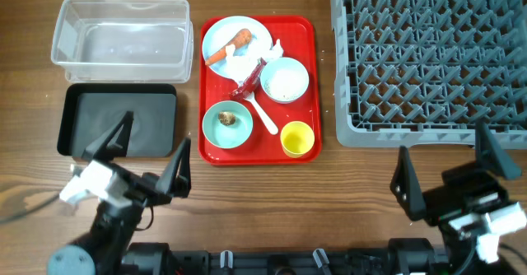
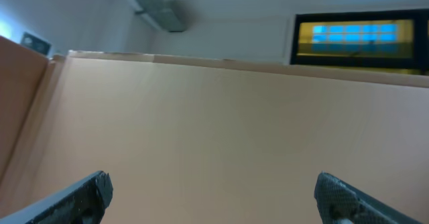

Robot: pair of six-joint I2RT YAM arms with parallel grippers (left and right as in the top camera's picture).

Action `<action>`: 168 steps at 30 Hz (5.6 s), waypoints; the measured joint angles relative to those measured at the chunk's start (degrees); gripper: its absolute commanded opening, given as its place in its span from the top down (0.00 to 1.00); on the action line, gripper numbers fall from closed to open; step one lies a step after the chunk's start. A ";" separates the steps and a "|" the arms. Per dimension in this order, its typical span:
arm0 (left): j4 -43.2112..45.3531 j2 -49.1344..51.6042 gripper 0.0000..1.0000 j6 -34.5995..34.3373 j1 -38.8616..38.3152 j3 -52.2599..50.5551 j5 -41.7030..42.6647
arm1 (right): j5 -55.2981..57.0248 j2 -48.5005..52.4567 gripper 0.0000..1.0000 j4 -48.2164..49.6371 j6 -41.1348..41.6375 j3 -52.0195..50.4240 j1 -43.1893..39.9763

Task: Sort waste into correct bins and load items into the dishwasher rack
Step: 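Reach the left gripper to the green bowl and grasp it, then tip the green bowl over the black tray to dump the shell, then set the green bowl back on the red tray with left gripper, then grasp the blue rice bowl with the left gripper and lift it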

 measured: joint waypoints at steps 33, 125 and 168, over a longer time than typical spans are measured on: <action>-60.02 87.41 0.24 7.02 -13.09 51.91 -2.86 | -13.51 72.85 0.00 -71.80 1.99 52.65 0.02; -34.40 58.38 0.96 6.54 8.61 25.99 23.93 | -6.82 73.33 0.00 -74.14 2.25 52.65 0.02; -25.53 84.43 0.20 8.48 -32.44 44.44 -25.99 | 2.23 73.33 0.00 -74.64 9.97 52.65 -6.47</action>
